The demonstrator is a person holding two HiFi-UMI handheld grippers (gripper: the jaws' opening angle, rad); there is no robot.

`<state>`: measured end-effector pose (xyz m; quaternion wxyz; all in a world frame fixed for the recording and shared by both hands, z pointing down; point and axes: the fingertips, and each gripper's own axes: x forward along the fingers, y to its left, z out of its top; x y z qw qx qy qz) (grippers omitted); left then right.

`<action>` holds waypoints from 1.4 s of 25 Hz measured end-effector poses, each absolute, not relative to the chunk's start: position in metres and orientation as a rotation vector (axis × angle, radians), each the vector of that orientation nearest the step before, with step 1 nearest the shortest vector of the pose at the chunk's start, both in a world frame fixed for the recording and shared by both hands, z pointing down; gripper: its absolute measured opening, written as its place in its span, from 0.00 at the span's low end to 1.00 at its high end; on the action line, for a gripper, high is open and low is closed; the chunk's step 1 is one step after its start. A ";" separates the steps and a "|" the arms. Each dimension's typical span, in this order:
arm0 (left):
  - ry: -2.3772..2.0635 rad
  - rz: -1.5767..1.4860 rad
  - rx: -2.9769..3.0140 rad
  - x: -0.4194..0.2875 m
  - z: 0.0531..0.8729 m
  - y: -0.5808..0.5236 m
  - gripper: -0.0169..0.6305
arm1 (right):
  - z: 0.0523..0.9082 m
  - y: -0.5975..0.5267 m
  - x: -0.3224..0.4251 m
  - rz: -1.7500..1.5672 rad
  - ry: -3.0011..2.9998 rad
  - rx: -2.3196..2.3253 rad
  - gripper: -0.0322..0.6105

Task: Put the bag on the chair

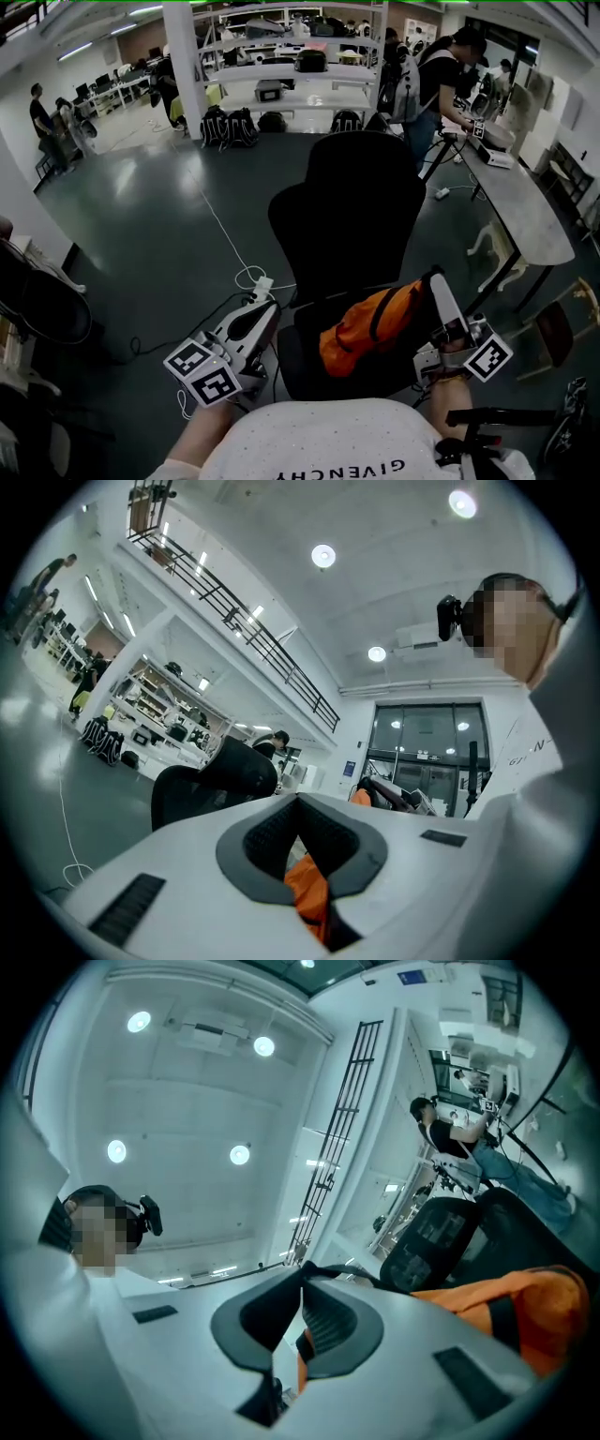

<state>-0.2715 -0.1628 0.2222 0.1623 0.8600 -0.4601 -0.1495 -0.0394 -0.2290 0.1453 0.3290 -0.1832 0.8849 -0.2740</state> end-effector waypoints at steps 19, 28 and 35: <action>-1.241 -0.257 2.452 -0.344 0.284 -0.244 0.03 | 0.264 -0.331 -0.092 -0.938 2.185 -0.832 0.06; -1.105 -0.214 2.441 -0.313 0.304 -0.266 0.03 | 0.317 -0.344 -0.072 -1.051 2.119 -0.959 0.06; -1.045 -0.183 2.445 -0.295 0.315 -0.278 0.03 | 0.367 -0.354 -0.064 -1.177 2.093 -1.066 0.06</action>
